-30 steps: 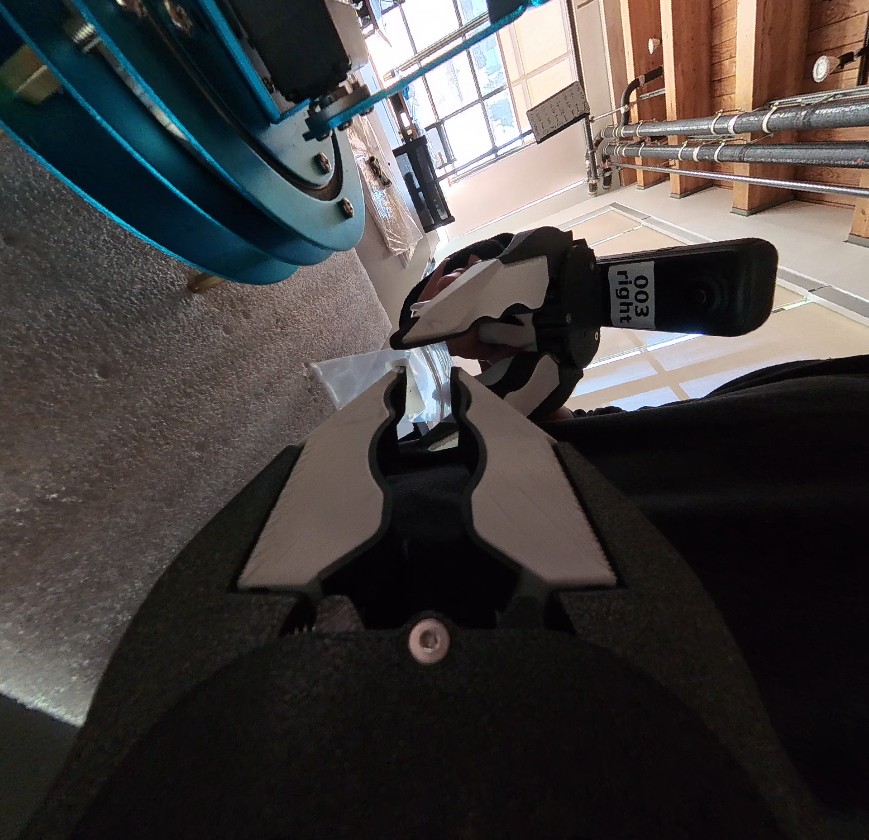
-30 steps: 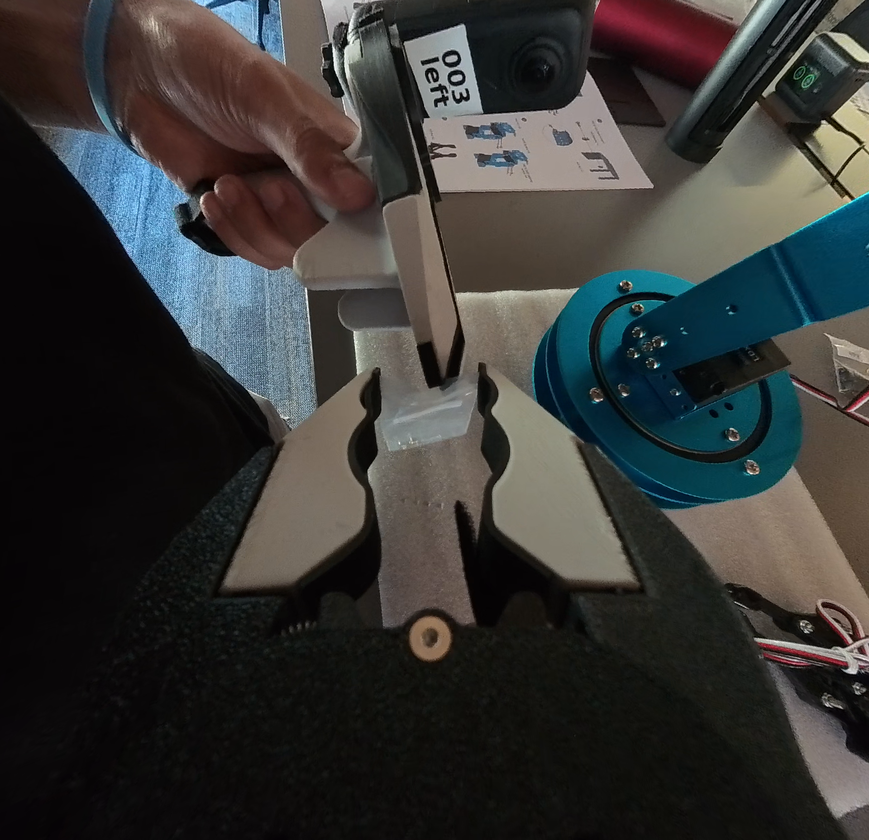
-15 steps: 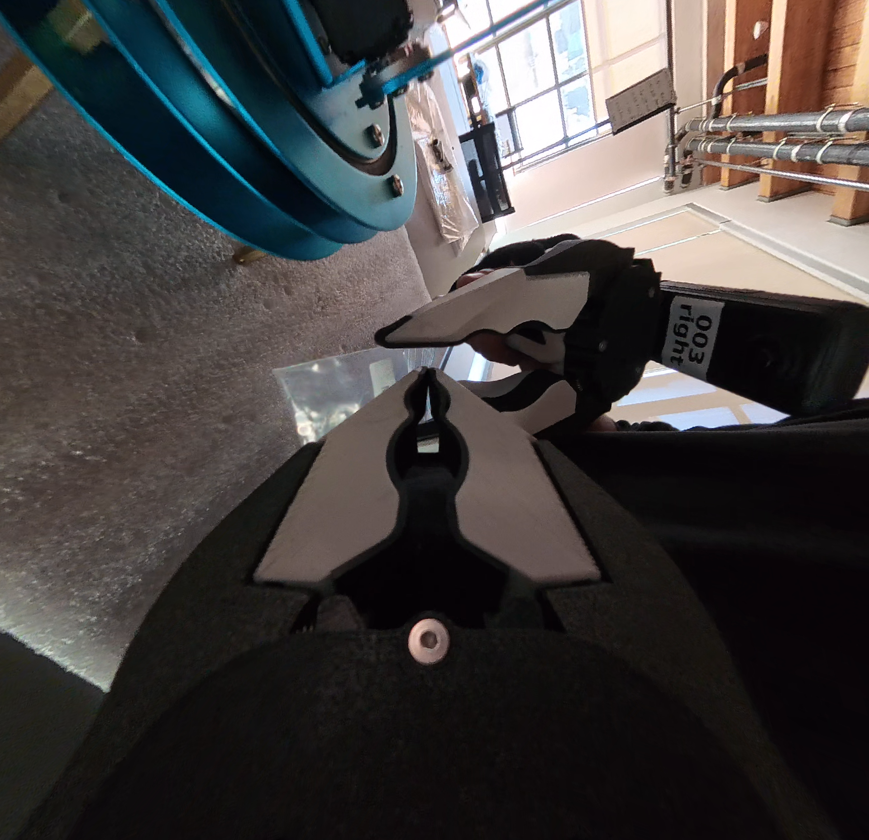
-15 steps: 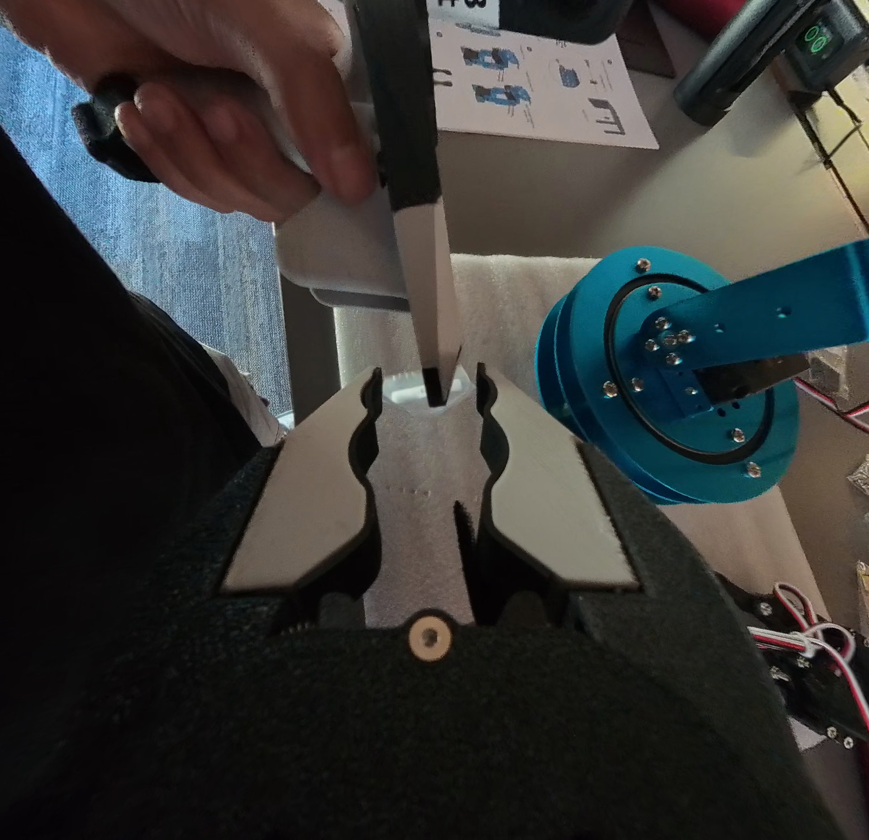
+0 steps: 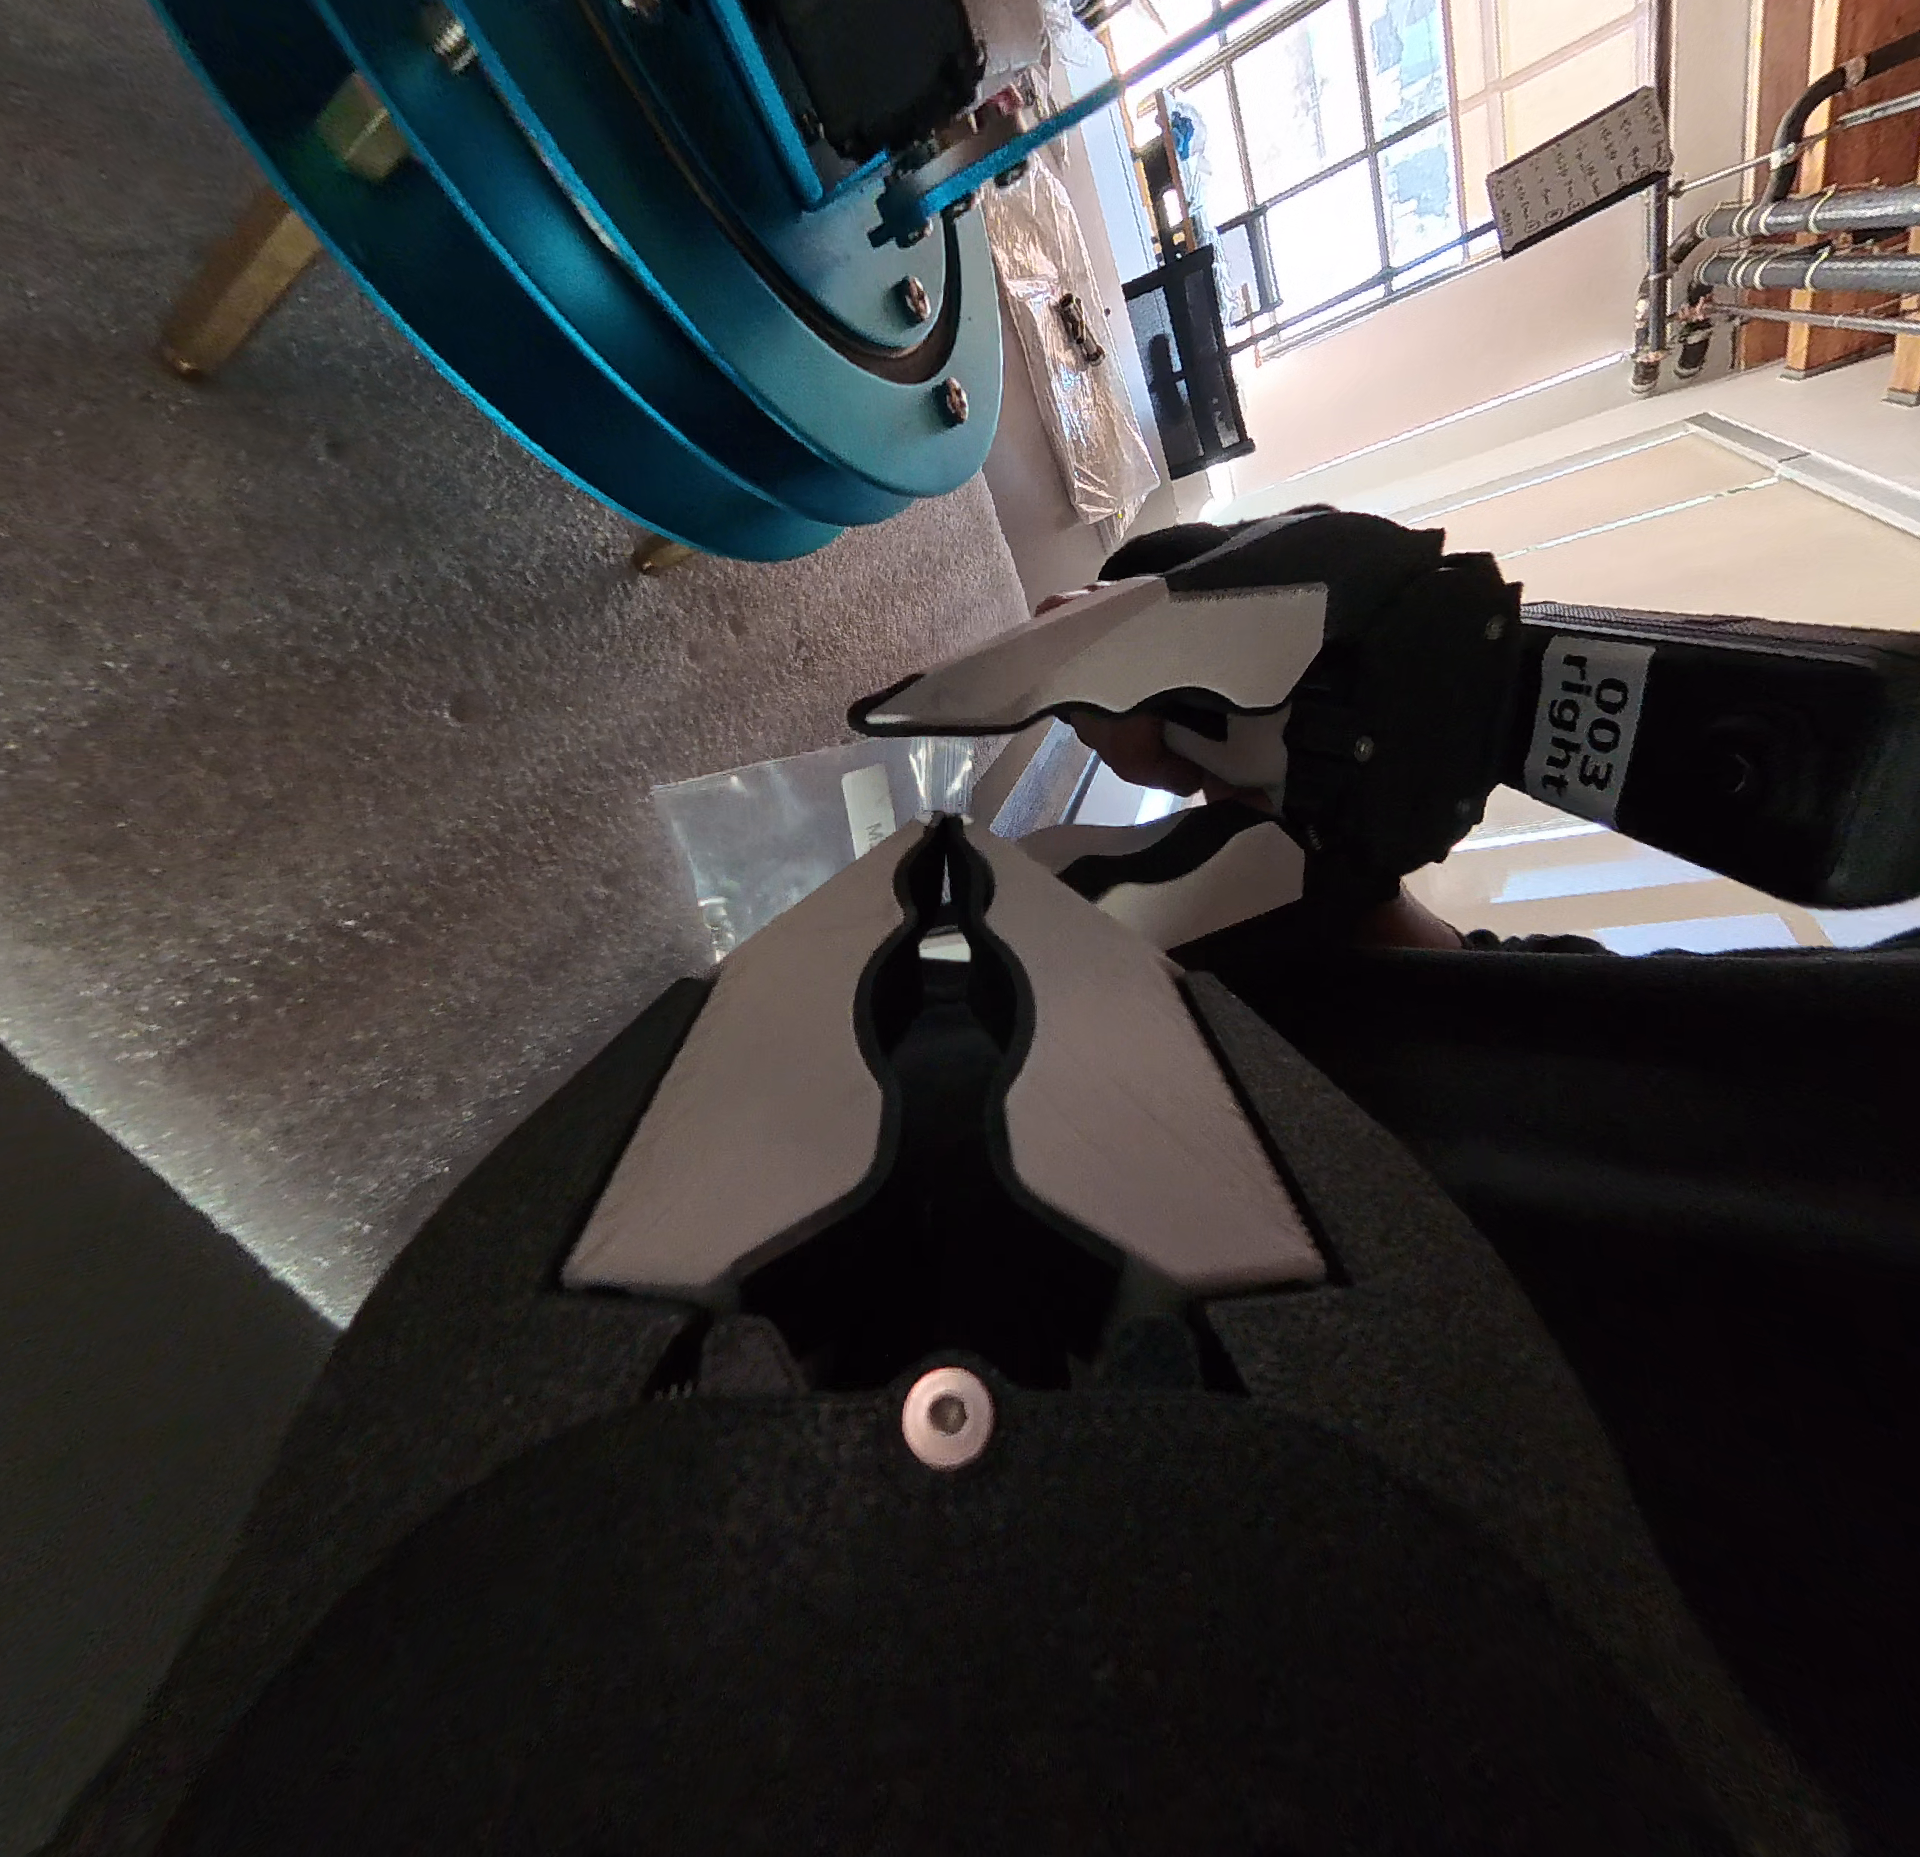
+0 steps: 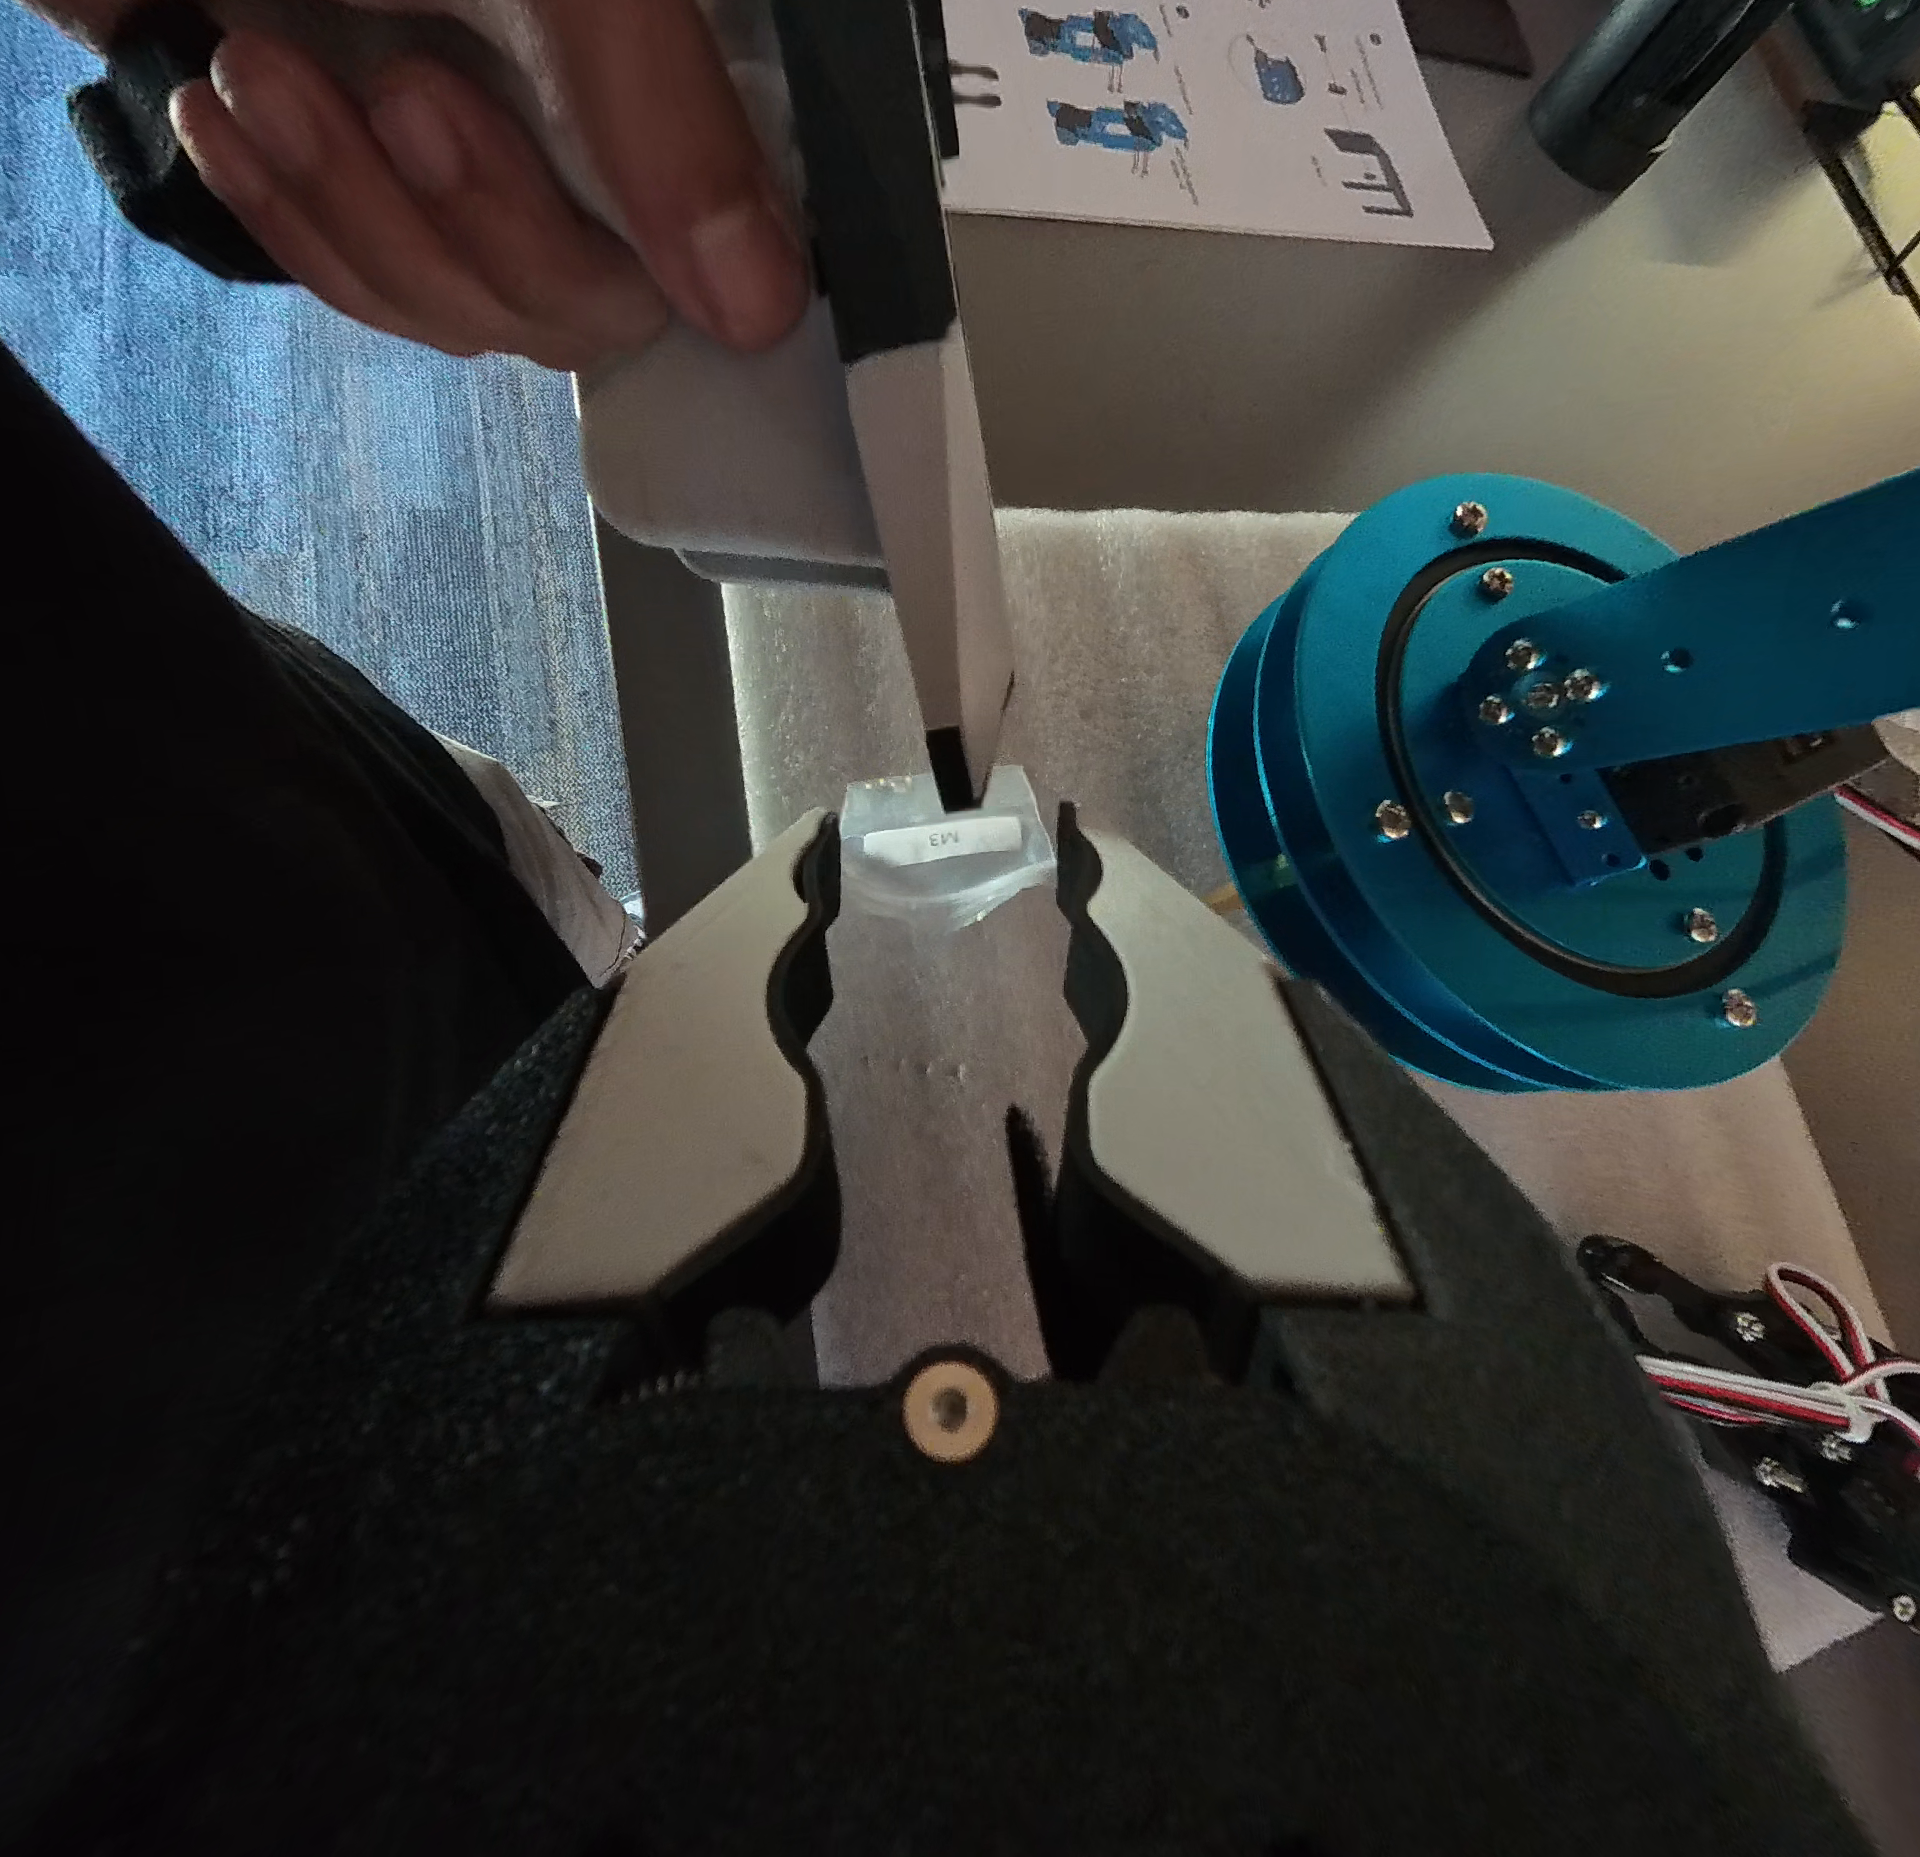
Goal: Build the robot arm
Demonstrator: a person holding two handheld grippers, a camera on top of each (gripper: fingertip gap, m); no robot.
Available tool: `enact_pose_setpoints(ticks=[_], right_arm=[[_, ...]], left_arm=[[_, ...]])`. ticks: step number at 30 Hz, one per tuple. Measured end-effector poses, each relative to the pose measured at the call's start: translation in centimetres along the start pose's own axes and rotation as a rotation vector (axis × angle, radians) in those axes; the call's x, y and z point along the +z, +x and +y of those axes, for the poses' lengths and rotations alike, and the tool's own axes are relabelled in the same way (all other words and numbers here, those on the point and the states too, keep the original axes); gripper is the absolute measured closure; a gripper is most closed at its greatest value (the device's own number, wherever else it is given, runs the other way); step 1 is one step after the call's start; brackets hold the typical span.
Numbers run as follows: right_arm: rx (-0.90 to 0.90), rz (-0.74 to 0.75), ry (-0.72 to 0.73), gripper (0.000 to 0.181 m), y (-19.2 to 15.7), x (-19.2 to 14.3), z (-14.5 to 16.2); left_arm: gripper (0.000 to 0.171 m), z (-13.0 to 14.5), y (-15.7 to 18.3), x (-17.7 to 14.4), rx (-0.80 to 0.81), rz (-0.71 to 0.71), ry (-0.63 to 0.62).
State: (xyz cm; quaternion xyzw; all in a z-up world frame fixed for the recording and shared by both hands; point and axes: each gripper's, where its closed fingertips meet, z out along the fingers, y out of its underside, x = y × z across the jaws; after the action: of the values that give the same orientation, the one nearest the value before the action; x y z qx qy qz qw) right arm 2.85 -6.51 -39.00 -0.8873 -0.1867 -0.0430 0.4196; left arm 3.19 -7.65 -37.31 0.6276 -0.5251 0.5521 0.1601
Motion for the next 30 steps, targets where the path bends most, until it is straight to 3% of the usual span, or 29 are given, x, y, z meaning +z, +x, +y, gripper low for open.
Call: enact_pose_setpoints(ticks=[4, 7, 10, 13, 18, 22, 24, 26, 27, 30], right_arm=[[0.020, -0.001, 0.025, 0.141, 0.2, -0.3, -0.3], [0.050, -0.012, 0.079, 0.141, 0.4, -1.1, -1.3], [0.106, -0.051, 0.164, 0.141, 0.5, -2.5, -2.7], [0.126, -0.088, 0.233, 0.142, 0.5, -3.9, -4.1], [0.111, -0.105, 0.346, 0.142, 0.8, -6.5, -7.1], [0.074, -0.096, 0.367, 0.142, 1.0, -7.7, -8.7], [0.045, -0.083, 0.345, 0.141, 1.0, -7.7, -8.8], [0.022, -0.064, 0.316, 0.141, 1.1, -7.5, -8.7], [0.012, -0.057, 0.304, 0.149, 1.1, -7.4, -8.5], [-0.004, -0.032, 0.284, 0.151, 1.3, -7.3, -8.2]], left_arm=[[0.171, -0.2, 0.6, -0.1, 0.077, 0.007, -0.004], [0.132, -1.8, 0.0, -1.3, 0.211, -0.062, 0.061], [0.126, -1.6, -0.3, -1.8, 0.298, -0.014, 0.029], [0.124, -2.0, 1.3, -2.1, 0.263, 0.211, 0.048], [0.097, -0.6, 4.3, -2.2, 0.057, 0.598, -0.065], [0.105, -1.6, 7.7, -2.8, -0.068, 0.856, 0.013], [0.116, -1.4, 8.5, -2.2, -0.092, 0.896, 0.015], [0.139, -1.6, 8.8, -1.7, -0.100, 0.900, 0.042], [0.149, -1.9, 8.9, -1.8, -0.110, 0.912, 0.068], [0.148, -2.4, 8.6, -2.3, -0.138, 0.938, 0.112]])
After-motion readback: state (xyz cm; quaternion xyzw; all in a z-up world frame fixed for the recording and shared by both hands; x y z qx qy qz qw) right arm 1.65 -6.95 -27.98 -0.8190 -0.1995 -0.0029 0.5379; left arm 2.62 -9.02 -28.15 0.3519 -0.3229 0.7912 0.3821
